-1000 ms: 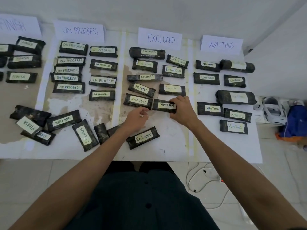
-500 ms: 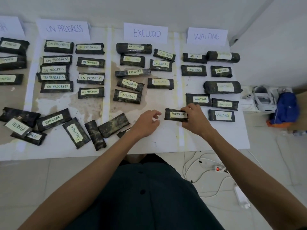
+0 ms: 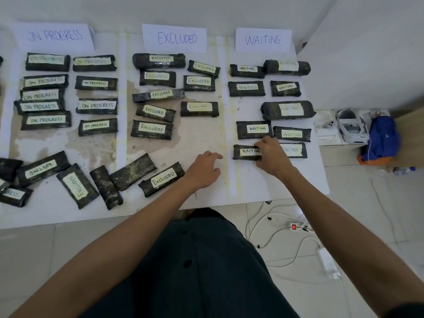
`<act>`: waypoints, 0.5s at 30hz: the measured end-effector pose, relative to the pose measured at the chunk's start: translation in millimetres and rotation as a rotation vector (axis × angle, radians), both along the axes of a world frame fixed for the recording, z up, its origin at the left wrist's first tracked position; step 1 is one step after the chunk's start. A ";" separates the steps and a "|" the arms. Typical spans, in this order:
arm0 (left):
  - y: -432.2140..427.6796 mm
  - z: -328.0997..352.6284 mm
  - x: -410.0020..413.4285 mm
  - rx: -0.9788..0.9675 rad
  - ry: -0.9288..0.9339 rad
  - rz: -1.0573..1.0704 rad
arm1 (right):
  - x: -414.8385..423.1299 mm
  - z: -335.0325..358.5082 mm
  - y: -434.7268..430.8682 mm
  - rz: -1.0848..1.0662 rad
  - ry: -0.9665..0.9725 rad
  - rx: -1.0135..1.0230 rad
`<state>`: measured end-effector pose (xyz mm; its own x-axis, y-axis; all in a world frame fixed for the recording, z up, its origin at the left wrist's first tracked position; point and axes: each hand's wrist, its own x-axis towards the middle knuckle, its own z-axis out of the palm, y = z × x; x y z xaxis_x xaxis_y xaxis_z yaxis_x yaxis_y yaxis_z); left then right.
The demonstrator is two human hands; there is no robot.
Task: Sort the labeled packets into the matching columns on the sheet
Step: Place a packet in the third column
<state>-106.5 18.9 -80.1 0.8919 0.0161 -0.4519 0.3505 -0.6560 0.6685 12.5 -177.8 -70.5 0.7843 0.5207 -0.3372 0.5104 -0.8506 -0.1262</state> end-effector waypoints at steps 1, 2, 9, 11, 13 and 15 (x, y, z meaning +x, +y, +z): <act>-0.3 -1.4 0.6 0.008 0.001 -0.004 | 1.9 -0.7 0.0 0.012 -0.005 -0.023; -0.5 -2.3 1.0 0.015 0.000 -0.005 | 3.2 -1.4 -0.2 0.023 -0.007 -0.048; 9.6 3.5 -11.4 0.068 -0.051 0.017 | 2.2 -0.9 -0.7 0.055 -0.050 -0.115; 20.6 7.9 -22.0 0.099 -0.084 0.040 | -5.6 3.1 9.6 0.075 -0.074 -0.089; 34.9 10.4 -36.5 0.139 -0.110 0.076 | -16.0 7.7 25.5 0.113 -0.050 -0.058; 50.4 9.4 -53.8 0.220 -0.131 0.116 | -27.6 11.5 44.8 0.162 0.031 -0.004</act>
